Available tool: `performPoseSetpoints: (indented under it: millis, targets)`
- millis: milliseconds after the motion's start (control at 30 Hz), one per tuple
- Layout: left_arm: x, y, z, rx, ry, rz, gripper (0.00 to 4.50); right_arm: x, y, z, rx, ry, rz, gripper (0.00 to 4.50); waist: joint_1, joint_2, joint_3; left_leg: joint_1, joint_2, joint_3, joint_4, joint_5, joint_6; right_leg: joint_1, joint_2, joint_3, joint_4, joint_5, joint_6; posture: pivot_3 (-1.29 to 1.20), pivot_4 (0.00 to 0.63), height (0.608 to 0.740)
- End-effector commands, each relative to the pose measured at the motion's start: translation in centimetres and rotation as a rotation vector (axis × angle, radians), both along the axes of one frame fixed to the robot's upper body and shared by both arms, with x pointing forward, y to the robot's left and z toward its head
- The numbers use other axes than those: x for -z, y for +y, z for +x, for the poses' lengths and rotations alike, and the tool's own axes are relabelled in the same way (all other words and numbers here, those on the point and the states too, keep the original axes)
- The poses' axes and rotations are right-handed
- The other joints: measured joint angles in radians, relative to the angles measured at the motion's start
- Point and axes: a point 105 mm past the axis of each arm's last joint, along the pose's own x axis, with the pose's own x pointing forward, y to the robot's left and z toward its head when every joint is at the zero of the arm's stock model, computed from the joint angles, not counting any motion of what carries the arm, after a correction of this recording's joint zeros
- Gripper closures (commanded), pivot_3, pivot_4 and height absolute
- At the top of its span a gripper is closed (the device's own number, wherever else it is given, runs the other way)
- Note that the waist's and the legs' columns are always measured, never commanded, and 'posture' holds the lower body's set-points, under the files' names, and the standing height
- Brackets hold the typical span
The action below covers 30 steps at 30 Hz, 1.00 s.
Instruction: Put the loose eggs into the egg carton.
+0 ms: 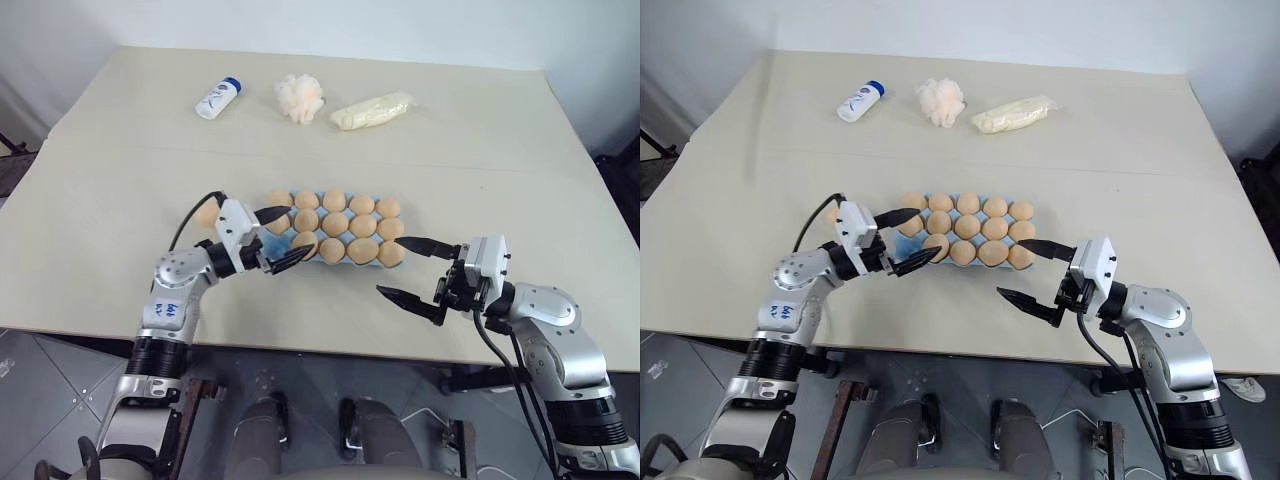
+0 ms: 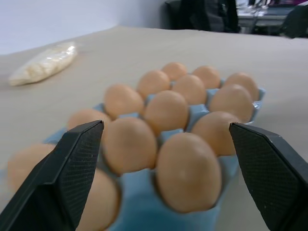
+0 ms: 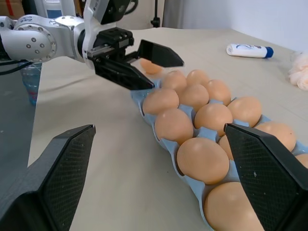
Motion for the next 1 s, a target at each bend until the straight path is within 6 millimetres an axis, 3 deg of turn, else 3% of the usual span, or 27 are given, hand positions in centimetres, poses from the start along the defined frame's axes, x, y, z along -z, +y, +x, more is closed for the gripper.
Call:
performPoseSetpoints:
  millis: [33,233,467,800,1000]
  targets:
    - [-0.4,2.4,-2.1,-0.005,-0.045,0.022,0.05,-1.0,0.0,-0.4,-0.023,-0.049,0.006,0.00,-0.002,0.000,0.000,0.000,0.000,0.000,-0.001,0.000,0.000,0.000,0.000,0.000,0.000,0.000,0.000,0.00,0.150,0.740]
    - [1.4,9.1,-5.2,-0.254,0.009,0.041,0.05,-1.5,0.3,-0.1,-0.066,-0.054,0.010,0.00,0.000,0.000,0.000,0.001,0.001,-0.001,-0.004,0.000,-0.002,-0.001,0.000,-0.001,0.000,-0.002,-0.003,0.00,0.150,0.740]
    - [2.3,14.2,-7.2,-0.549,0.030,-0.090,0.05,-1.3,1.2,0.2,-0.123,-0.050,0.016,0.00,0.006,0.000,0.000,0.000,0.000,-0.001,-0.008,0.000,-0.002,-0.001,-0.002,0.000,-0.009,-0.004,-0.012,0.00,0.150,0.740]
    - [2.5,15.2,-7.1,-0.622,0.037,-0.156,0.05,-1.4,1.0,0.2,-0.137,-0.052,0.003,0.00,0.004,0.000,0.000,-0.001,0.000,0.000,-0.014,0.000,-0.002,-0.001,-0.001,-0.001,-0.016,0.002,-0.002,0.00,0.150,0.740]
    - [0.7,14.6,-2.7,-0.653,-0.014,-0.166,0.05,-1.3,1.0,0.3,-0.124,-0.051,0.005,0.00,0.009,0.001,-0.001,-0.001,0.000,0.000,-0.012,0.000,-0.002,0.000,-0.001,-0.002,-0.015,0.003,-0.001,0.00,0.150,0.740]
